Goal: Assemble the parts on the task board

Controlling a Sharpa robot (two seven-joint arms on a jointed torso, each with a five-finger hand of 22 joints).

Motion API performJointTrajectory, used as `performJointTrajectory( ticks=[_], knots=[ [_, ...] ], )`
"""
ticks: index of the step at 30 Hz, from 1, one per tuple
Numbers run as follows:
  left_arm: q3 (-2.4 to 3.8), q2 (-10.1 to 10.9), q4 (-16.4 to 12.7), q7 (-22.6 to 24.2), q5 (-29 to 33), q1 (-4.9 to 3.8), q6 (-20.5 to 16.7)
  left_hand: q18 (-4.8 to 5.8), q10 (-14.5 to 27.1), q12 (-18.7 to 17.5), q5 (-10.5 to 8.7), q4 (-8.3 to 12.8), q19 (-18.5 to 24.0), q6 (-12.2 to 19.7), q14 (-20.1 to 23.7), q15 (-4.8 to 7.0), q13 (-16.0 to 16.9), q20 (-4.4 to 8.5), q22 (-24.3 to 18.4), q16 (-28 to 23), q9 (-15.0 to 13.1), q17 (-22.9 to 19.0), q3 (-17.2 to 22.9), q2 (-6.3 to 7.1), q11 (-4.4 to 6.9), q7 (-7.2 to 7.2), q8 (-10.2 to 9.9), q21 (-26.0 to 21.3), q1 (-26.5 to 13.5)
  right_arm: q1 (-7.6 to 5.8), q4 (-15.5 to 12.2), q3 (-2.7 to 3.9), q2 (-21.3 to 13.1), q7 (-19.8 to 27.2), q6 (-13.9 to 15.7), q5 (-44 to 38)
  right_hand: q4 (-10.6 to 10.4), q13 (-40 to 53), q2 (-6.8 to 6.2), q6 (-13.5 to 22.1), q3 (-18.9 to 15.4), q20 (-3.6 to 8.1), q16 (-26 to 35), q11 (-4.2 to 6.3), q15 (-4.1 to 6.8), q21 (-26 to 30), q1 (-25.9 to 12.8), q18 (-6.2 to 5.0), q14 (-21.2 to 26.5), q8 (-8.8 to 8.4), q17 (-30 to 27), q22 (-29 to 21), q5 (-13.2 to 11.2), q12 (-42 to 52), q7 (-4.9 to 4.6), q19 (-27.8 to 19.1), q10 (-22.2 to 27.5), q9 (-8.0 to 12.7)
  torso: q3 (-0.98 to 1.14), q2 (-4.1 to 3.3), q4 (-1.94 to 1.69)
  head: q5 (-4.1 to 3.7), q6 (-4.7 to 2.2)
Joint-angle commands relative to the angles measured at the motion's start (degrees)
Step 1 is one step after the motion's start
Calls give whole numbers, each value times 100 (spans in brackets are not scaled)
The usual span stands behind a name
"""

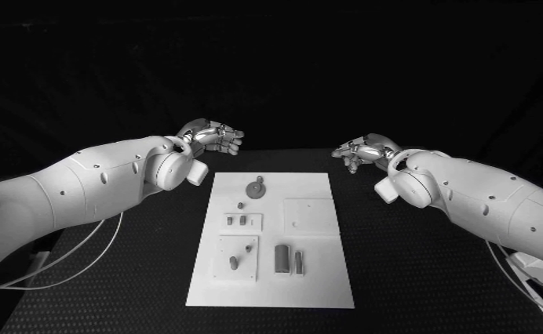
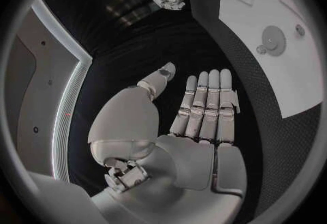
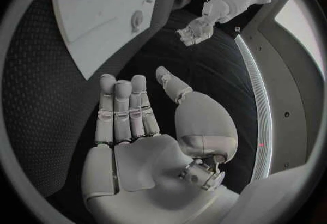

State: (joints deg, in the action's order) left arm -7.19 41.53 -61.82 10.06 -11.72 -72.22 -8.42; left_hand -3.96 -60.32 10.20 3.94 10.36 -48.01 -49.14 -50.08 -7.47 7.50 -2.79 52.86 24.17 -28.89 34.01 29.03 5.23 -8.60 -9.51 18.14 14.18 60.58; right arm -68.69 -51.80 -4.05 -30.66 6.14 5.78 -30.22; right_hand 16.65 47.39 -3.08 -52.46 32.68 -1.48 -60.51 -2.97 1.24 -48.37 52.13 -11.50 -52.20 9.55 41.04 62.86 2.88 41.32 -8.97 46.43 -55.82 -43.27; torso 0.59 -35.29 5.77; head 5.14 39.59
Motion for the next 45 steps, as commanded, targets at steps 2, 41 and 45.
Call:
performJointTrajectory(
  ticks=[2, 41, 45],
  knots=[
    [5, -204, 200, 304, 293, -6, 184, -1, -32, -21, 2, 0, 22, 43, 16, 6, -23, 63, 6, -78, 36, -20, 21, -48, -10, 15, -22, -17, -13, 9, 355, 76, 159, 821, -172, 1012, -14, -810, 23, 168, 122, -273, 1163, -296, -580, 770, -97, 269, 627, -102, -629, -410, 16, -986, -67, -739, 416, 58, 14, 150, 19, 4, -240],
    [675, 270, -2612, 1868, 1118, 1136, -3347, 396, 6032, -1020, -394, -1036, 4801, 4914, 5008, 747, -750, 279, -5286, -2417, 2889, -3401, -2903, -523, 860, 951, -1814, -1418, -6058, 732, -3174, 362, -1160, 2131, 3263, 2717, -1665, -4739, 308, 5246, -3268, 148, 6051, 297, -124, 4837, -5213, 1150, 5220, -955, -4104, -6286, -288, -4132, 897, -4643, 5582, 4327, -59, 411, -577, -514, -522],
    [715, 312, -2797, 1965, 1168, 1201, -3552, 396, 6032, -1020, -394, -1036, 4801, 4914, 5008, 747, -750, 279, -5286, -2417, 2889, -3401, -2903, -523, 860, 951, -1814, -1418, -6058, 813, -3602, 391, -1322, 2287, 3643, 2920, -1665, -4739, 308, 5246, -3268, 148, 6051, 297, -124, 4837, -5213, 1150, 5220, -955, -4104, -6286, -288, -4132, 897, -4643, 5582, 4327, -59, 411, -577, -514, -522]
  ],
)
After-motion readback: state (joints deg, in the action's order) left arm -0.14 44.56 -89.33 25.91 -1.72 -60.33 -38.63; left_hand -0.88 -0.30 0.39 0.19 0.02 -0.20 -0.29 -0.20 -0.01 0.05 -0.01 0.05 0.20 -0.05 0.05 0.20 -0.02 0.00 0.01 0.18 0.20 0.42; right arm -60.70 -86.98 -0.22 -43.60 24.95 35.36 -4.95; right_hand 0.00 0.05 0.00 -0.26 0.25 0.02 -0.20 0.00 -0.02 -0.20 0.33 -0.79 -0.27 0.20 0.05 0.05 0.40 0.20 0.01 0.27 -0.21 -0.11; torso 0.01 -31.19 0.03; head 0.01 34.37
